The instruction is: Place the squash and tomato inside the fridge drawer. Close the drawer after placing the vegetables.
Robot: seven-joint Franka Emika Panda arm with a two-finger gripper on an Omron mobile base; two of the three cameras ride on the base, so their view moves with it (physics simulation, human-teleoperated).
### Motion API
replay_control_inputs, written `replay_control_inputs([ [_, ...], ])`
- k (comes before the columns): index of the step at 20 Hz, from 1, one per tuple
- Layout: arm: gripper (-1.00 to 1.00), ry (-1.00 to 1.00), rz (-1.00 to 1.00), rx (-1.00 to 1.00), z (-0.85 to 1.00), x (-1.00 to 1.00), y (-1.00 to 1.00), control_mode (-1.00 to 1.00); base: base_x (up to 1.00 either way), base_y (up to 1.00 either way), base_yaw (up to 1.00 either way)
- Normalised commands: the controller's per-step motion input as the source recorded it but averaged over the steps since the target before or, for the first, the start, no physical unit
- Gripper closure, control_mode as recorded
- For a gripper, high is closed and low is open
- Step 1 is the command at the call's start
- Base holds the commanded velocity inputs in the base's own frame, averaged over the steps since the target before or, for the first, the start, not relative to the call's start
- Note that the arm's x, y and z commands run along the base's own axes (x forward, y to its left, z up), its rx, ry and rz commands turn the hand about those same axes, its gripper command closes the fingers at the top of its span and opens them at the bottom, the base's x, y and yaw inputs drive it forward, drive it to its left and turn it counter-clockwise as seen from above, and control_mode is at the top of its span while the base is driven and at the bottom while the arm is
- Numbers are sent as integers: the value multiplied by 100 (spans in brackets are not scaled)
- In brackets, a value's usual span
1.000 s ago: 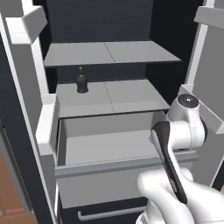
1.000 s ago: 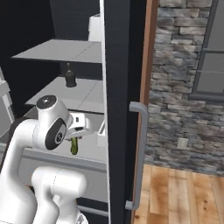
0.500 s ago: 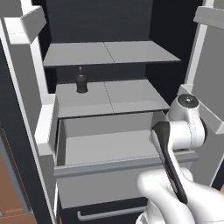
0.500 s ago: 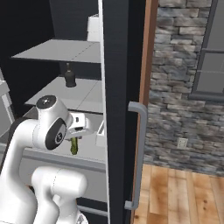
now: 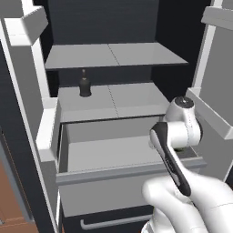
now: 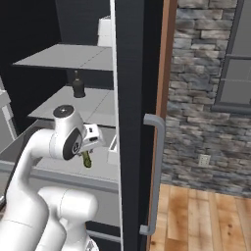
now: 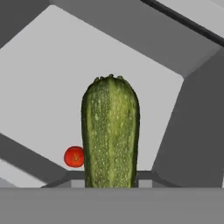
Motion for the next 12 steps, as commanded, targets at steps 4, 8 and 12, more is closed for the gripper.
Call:
replay_control_inputs([
  [4, 100, 12, 41, 0, -71, 64, 36, -100, 0, 0, 0],
  [8, 100, 8, 37, -1, -78, 39, 41, -100, 0, 0, 0],
  [12, 100, 6, 19, -6, -60, 6, 35, -100, 0, 0, 0],
])
